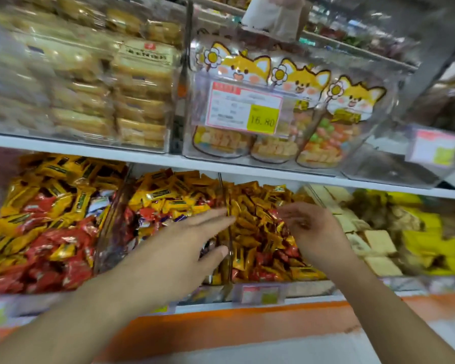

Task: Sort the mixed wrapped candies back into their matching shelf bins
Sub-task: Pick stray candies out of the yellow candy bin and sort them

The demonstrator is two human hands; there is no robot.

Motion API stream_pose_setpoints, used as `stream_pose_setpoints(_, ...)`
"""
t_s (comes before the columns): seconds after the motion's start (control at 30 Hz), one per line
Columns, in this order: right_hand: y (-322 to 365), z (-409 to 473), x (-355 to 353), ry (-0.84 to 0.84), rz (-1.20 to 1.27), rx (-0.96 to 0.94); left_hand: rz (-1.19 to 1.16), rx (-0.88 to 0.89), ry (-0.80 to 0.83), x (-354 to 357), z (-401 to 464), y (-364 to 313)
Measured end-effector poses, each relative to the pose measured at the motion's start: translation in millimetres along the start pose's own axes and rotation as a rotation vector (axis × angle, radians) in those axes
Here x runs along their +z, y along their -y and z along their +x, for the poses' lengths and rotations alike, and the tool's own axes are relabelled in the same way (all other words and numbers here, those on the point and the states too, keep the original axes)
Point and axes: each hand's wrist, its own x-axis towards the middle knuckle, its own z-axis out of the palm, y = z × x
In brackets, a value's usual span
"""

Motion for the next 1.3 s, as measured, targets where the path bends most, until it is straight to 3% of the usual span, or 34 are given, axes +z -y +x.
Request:
stream_pose_setpoints(0.23, -5.8, -5.0, 3.6, 0.358, -0.250, -0.116, 0.007, -0.025, 0.055, 23.7, 10.2, -6.5)
stream_pose_setpoints(0.37, -5.2, -6.8, 14.8, 0.407, -0.310, -0.149, 0.015, -0.046, 0.079, 25.9, 15.3, -8.9)
stream_pose_setpoints(0.5, -7.2, -5.3, 19.6, 0.348, -0.345, -0.171, 0.048, -0.044, 0.086, 28.6, 14.3, -12.7)
stream_pose_setpoints(0.83, -5.9, -10.7, 7.8, 0.165, -0.112, -0.007, 0.013, -0.031, 0.067, 28.3, 11.7, -9.1)
stream_pose_setpoints(1.0, 13.8, -14.3, -8.2, 0.075, 0.254, 0.061, -0.019, -0.038, -0.044, 23.1, 7.8, -13.7)
stream_pose_setpoints(1.17, 59.6, -32.0, -2.1, 0.209, 0.505, -0.037, -0.425, -0.141, -0.130, 5.0, 1.3, -23.1)
stream_pose_setpoints(1.3, 87.8, -40.0, 17.6, 0.217, 0.615, -0.044, -0.656, -0.239, -0.155, -11.7, -11.3, -19.6)
